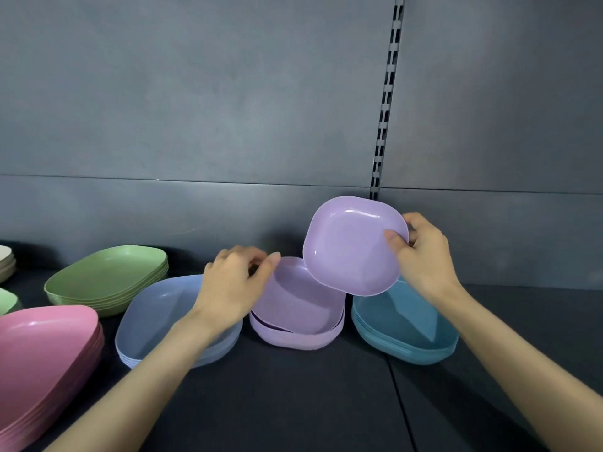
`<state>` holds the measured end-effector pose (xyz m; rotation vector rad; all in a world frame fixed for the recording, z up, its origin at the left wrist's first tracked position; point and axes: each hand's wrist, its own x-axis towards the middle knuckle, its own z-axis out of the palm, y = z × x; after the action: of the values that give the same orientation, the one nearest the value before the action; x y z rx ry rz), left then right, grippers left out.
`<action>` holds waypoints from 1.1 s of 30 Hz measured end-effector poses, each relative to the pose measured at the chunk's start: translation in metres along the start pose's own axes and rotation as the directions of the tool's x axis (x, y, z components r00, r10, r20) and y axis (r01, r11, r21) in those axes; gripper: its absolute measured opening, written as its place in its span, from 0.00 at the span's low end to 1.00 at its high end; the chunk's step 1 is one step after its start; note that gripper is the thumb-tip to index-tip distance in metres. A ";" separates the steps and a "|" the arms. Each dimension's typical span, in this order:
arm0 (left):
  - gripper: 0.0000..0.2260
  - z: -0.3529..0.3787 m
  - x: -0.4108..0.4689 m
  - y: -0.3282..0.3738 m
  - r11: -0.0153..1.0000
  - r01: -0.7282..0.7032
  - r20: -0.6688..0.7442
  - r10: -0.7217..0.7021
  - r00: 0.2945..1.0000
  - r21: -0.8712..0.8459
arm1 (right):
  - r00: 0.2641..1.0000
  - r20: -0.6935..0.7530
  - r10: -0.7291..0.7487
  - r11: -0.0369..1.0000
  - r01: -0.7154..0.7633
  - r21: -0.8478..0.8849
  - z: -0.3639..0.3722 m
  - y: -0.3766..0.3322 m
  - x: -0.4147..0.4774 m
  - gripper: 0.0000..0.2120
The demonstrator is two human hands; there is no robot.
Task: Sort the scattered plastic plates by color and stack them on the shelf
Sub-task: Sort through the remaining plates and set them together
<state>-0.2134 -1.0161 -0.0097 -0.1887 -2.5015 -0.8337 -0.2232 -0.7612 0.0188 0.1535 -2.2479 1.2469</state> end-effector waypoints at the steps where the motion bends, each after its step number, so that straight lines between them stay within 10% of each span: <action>1: 0.14 -0.002 -0.002 0.004 0.988 0.014 0.020 -0.011 1.000 -0.154 | 1.000 0.009 0.006 1.000 -0.006 0.004 0.004 -0.002 0.000 0.06; 9: 0.09 0.001 -0.011 0.008 0.874 0.036 -0.030 -0.058 0.998 -0.485 | 0.988 0.154 0.010 0.999 -0.015 0.028 0.037 -0.022 0.000 0.05; 33: 0.13 -0.002 -0.018 -0.014 0.994 -0.081 -0.003 0.081 0.997 0.077 | 0.909 0.415 0.033 0.961 0.085 -0.264 0.057 0.007 0.003 0.06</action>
<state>-0.2004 -1.0279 -0.0244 -0.2588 -2.4974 -0.7029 -0.2515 -0.8030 -0.0079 0.3724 -2.7509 0.9336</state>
